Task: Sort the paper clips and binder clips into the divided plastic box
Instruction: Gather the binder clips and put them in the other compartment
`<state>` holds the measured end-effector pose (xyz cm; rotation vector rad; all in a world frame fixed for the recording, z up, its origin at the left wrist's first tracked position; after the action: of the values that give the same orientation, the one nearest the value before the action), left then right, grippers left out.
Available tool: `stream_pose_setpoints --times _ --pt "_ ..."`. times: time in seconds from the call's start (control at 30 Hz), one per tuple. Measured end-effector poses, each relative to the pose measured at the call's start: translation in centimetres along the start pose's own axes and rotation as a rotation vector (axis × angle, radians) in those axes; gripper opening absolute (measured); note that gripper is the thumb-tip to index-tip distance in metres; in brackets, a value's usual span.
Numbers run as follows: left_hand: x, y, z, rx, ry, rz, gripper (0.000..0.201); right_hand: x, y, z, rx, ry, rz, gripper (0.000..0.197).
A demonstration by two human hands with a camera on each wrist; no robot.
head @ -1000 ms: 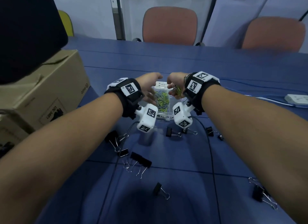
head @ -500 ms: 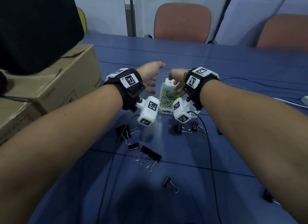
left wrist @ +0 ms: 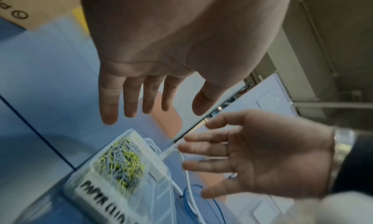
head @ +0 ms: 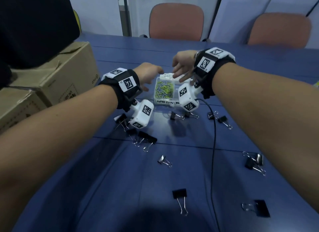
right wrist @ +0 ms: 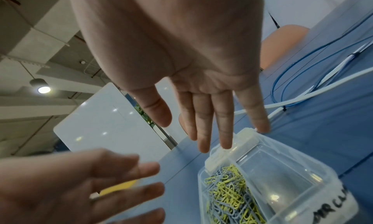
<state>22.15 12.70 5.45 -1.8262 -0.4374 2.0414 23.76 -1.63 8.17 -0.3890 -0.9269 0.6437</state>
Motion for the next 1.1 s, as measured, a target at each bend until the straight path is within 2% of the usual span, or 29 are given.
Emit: stream_pose_setpoints --times 0.17,0.3,0.43,0.53,0.6,0.67,0.77,0.83,0.97,1.1 --pt "-1.0 2.5 4.5 0.016 0.106 -0.118 0.037 -2.9 -1.2 7.2 0.044 -0.023 -0.078 0.043" --pt "-2.4 5.0 9.2 0.054 0.237 -0.218 0.015 -6.8 -1.8 11.8 0.045 -0.039 -0.112 0.035" --pt "-1.6 9.6 14.1 0.234 0.357 -0.418 0.024 -12.5 -1.4 15.6 -0.027 -0.095 0.026 0.029" --pt "0.1 12.7 18.2 0.423 0.373 -0.619 0.037 -17.1 -0.3 17.6 -0.032 -0.178 0.163 0.028" --pt "1.6 14.4 20.5 0.581 0.364 -0.712 0.048 -20.4 1.1 18.6 0.047 -0.199 0.370 0.041" --pt "2.9 15.6 22.3 0.691 0.375 -0.786 0.061 -23.7 2.2 19.3 0.127 -0.188 0.619 0.065" --pt "4.3 16.6 23.3 0.750 0.403 -0.875 0.072 -27.9 2.6 19.9 0.196 -0.149 0.860 0.092" --pt "4.8 17.1 23.3 0.758 0.415 -0.872 0.071 -30.0 2.6 20.1 0.211 -0.129 0.926 0.103" --pt "4.6 17.6 22.7 0.735 0.443 -0.789 0.055 -32.7 3.2 20.4 0.231 -0.142 0.946 0.109" --pt "4.3 17.9 21.7 0.692 0.466 -0.705 0.043 -32.8 3.0 19.3 0.197 -0.204 0.802 0.096"
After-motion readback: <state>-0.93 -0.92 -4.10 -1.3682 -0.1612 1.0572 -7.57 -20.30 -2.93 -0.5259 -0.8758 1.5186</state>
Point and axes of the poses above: each hand's wrist, its own z-axis away from the middle knuckle, its own y-axis out of the palm, x = y × z, the point moved 9 cm from there along -z, towards the middle knuckle, and after that the axes turned 9 degrees about y, right-handed, at the moved point
